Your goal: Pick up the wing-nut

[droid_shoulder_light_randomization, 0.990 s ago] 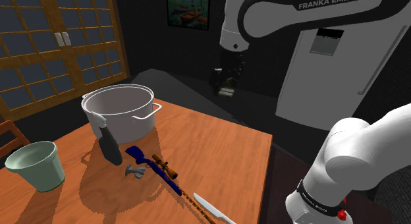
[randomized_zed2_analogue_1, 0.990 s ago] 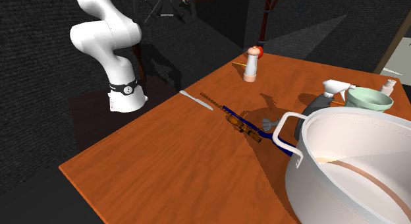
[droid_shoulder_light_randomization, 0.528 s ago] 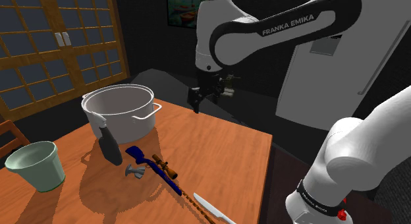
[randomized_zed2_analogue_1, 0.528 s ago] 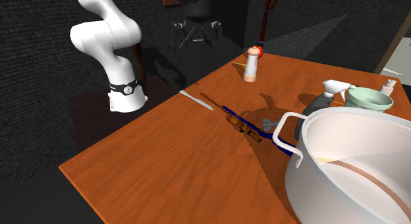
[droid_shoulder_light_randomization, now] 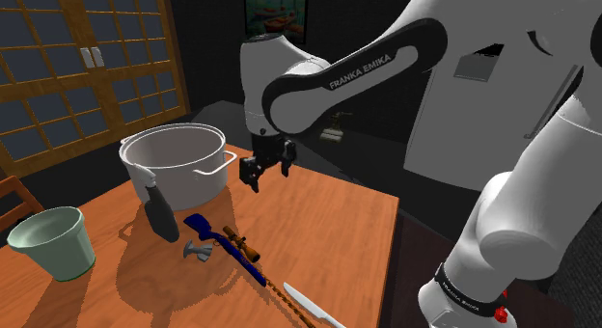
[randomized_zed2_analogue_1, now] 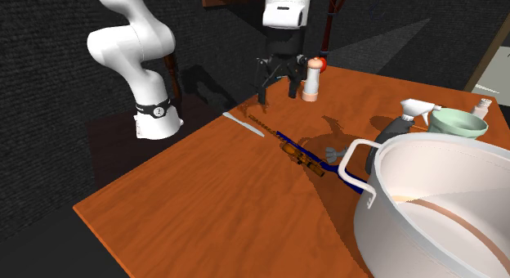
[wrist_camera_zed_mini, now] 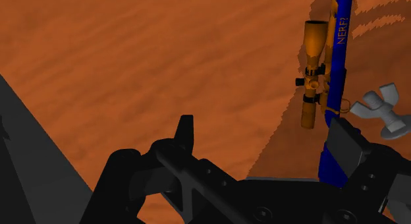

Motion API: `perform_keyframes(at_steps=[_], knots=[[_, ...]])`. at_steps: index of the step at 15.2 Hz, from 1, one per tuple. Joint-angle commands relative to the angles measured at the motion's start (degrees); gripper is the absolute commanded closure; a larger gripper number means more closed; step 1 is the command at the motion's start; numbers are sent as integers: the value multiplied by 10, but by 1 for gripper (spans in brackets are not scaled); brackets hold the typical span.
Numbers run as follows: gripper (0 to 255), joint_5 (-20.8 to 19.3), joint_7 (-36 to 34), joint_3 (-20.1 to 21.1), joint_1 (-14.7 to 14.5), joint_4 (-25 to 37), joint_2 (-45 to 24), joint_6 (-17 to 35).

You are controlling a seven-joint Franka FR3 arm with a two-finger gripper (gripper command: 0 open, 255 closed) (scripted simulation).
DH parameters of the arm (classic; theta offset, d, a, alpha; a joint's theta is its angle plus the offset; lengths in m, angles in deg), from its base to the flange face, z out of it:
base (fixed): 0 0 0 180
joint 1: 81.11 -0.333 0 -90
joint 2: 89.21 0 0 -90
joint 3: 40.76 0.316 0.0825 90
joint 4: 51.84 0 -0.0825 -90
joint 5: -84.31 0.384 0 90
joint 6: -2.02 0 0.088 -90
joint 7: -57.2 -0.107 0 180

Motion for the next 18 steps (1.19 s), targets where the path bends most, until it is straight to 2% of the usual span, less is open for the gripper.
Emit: perform_keyframes(at_steps=[1,7,13,18], knots=[[0,-18,-30,13,-6,29,-50,11],[0,-76,-106,29,-36,117,-185,23],[0,-125,-161,22,-86,230,-322,14],[0,-148,-185,11,-128,332,-422,-5]])
